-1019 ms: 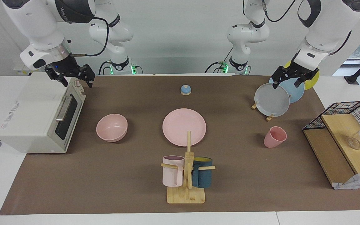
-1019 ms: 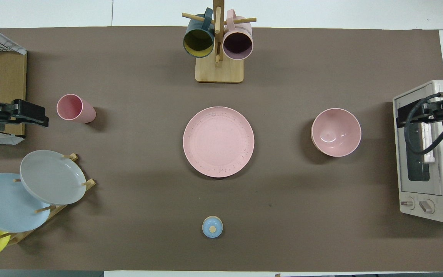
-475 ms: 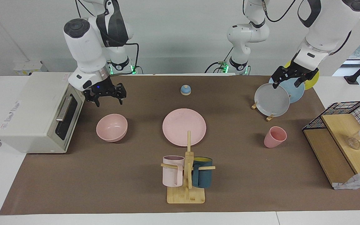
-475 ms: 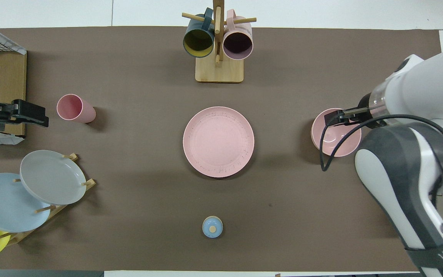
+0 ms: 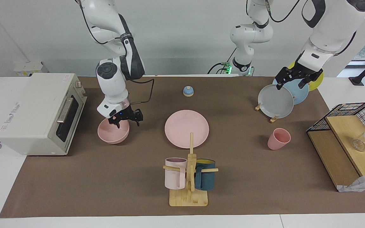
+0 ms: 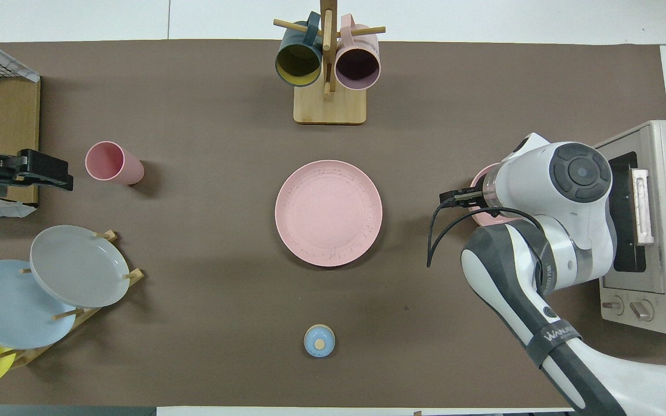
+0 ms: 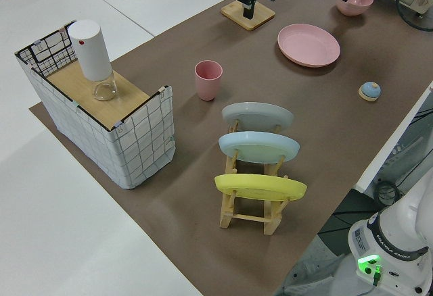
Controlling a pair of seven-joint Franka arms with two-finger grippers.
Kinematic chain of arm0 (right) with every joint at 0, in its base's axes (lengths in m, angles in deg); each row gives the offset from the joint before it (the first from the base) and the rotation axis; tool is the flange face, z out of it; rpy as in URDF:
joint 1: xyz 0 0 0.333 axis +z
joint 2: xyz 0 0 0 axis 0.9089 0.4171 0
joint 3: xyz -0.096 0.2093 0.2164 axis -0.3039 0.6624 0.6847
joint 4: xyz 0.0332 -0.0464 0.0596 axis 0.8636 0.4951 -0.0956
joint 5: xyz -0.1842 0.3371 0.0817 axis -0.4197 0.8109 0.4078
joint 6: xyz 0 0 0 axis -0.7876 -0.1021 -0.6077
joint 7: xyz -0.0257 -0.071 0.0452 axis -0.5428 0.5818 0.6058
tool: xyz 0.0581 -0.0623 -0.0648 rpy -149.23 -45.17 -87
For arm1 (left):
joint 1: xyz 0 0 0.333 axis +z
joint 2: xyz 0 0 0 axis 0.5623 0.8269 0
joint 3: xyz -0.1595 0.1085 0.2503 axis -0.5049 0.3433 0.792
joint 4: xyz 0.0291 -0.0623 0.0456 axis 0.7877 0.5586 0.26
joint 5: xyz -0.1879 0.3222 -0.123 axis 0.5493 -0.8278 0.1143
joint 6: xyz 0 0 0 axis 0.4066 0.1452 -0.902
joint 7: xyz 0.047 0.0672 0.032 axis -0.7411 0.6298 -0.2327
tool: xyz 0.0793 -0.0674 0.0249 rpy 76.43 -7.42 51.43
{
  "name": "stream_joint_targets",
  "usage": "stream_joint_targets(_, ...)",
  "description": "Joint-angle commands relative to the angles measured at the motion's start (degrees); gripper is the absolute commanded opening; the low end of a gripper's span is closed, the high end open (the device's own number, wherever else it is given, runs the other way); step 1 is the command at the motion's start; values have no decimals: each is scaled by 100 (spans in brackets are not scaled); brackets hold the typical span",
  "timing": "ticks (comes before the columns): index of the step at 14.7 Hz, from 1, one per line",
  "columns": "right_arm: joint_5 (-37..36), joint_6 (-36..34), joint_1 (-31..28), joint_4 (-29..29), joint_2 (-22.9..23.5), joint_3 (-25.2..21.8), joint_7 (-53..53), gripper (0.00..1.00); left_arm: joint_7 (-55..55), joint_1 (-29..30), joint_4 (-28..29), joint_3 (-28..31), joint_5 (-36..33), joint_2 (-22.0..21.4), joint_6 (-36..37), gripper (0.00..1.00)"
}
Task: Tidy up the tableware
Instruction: 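Reach the right gripper to the pink bowl, grasp and lift it, then carry the bowl over the plate while the left gripper grasps the cup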
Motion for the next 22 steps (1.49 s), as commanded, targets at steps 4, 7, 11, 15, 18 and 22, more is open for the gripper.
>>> stream_joint_targets(4,14,153,44,50,167,-5,127,30,31,-17,87,-47,-100,-118,59,100)
stream_joint_targets(7,-108,161,44,41,237,-5,136,3,49,-8,95,-47,-100,-118,68,100)
stream_joint_targets(11,-451,-467,244,-413,334,-5,127,0,49,-17,87,-47,-100,-118,33,100)
stream_joint_targets(15,-460,-2120,929,-2160,754,-5,-660,0,75,9,104,-47,-100,-109,-2,100)
stream_joint_targets(18,-417,-2842,1711,-3373,1211,-5,-1732,0,75,27,384,-47,-91,-40,-528,100)
stream_joint_targets(22,-469,-3970,2749,-5750,2776,13,-3404,0,75,53,1079,-47,-82,539,-1881,100)
